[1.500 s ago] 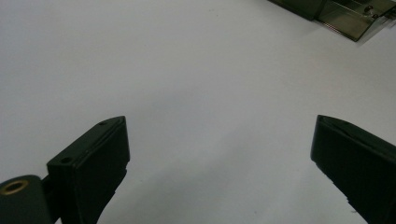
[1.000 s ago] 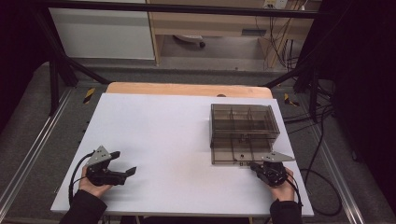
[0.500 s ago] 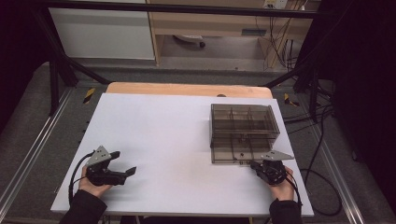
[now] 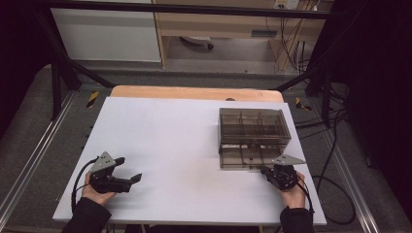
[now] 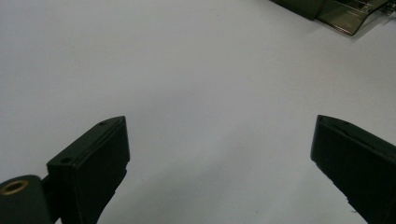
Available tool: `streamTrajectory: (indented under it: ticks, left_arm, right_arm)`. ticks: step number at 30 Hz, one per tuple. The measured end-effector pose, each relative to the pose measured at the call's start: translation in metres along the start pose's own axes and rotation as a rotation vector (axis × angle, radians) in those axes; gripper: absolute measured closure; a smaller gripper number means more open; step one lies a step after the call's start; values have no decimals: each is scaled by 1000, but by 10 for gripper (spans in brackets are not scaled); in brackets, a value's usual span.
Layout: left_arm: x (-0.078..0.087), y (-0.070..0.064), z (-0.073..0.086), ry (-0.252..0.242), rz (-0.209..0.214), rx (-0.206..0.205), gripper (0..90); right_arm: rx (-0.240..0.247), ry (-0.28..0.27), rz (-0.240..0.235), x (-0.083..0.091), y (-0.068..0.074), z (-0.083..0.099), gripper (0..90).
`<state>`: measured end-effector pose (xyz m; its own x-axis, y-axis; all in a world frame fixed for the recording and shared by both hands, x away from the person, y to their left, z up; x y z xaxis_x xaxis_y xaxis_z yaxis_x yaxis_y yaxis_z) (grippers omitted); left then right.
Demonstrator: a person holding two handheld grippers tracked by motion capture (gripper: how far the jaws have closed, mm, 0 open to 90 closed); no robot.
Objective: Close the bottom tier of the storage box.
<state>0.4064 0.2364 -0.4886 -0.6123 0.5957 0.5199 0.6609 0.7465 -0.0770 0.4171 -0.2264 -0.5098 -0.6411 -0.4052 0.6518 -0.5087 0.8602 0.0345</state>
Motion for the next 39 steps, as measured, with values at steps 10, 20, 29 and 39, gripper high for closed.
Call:
streamTrajectory:
  ticks: [10,20,29,39]
  left_arm:
    - [0,0,0,1,0,0,46]
    - [-1,0,1,3,1,2,46]
    - [0,0,0,3,0,0,46]
    - [-1,0,1,3,0,2,46]
  right_arm:
    - [-8,-4,2,-2,-2,-2,900]
    - [-12,-3,5,-4,-5,-3,900]
    - [-14,-5,8,-5,-6,-5,900]
    - [-11,-1,8,-8,-7,-8,900]
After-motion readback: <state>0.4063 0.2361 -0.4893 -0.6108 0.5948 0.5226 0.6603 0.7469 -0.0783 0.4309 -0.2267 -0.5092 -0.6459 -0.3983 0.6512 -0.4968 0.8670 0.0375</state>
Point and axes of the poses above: each handheld gripper's, and its own axes: x roughly backward along the jaws, z roughly out of its underside, y roughly to its left, the point moved 9 cm from there along -x, roughly forward along the jaws
